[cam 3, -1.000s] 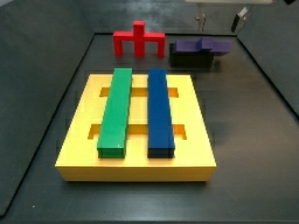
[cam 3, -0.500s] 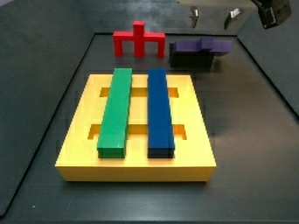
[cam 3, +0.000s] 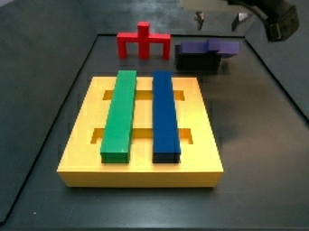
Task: Pick up the purple object. Move up. Place the purple object on the fixture. Regrasp the purple object. Move to above the board. Insert the purple object.
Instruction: Regrasp the purple object.
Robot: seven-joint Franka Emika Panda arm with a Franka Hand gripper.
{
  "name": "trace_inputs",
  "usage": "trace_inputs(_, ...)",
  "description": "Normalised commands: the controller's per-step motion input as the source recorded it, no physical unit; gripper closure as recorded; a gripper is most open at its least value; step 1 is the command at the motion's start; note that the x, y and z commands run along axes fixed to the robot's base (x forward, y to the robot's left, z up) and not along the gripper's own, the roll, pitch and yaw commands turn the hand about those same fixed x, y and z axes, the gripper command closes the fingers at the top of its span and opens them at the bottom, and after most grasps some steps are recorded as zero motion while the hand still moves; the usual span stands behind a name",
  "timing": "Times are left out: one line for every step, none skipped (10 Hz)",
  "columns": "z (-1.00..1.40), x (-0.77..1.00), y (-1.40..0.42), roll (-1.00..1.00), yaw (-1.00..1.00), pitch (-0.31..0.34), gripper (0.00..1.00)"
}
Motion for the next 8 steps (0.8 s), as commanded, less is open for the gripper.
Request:
trace_inputs(-0.20,0.09,-0.15,1.00,0.25,0.000,0.00)
trace_inputs(-0.16,0.17,-0.21,0.99,0.26,0.000,0.00)
trace_inputs(-0.10,0.29,-0.26,0.83,0.29,0.000,0.00)
trace_inputs(-0.12,0.21,-0.15,0.79,0.29,0.000,0.00)
trace_inputs(-0.18,0.16,-0.05,0.73,0.32,0.000,0.00)
trace_inputs(-0.22,0.03,0.00,0.47,0.34,-0.094,0.00)
trace_inputs(-0.21,-0.02,0.00,0.31,0.36,-0.149,0.00)
trace_inputs(-0.15,-0.10,0.00,0.18,0.36,-0.169,0.00)
